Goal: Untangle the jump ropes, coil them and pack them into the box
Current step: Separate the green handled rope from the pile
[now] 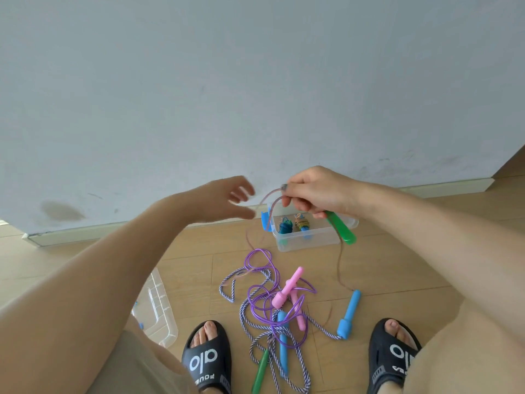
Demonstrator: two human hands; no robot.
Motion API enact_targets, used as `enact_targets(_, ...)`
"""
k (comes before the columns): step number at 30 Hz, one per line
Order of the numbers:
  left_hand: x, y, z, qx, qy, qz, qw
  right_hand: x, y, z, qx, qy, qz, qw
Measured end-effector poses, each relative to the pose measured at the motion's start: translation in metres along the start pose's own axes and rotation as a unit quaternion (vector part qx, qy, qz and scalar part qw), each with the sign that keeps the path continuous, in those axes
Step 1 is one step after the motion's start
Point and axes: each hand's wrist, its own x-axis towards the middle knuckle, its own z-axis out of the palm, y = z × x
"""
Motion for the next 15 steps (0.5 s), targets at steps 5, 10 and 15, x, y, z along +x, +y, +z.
enact_targets(5, -0.006, 0.041, 0.01, -0.031, -0.005, 0.102, 0.994, 0.003, -0.007, 0.014, 0.01, -0.002, -0.018, 1.0)
enact_targets(10, -0.01, 0.038, 0.002, -0.064, 0.018, 0.094, 0.993, 0.003, -0.007, 0.014, 0.008, 0.02, -0.022, 1.0)
enact_targets(15, -0.009, 0.027, -0.004, 0.013, -0.014, 0.049, 0.999, 0.001, -0.006, 0.012, -0.018, 0.014, -0.018, 1.0)
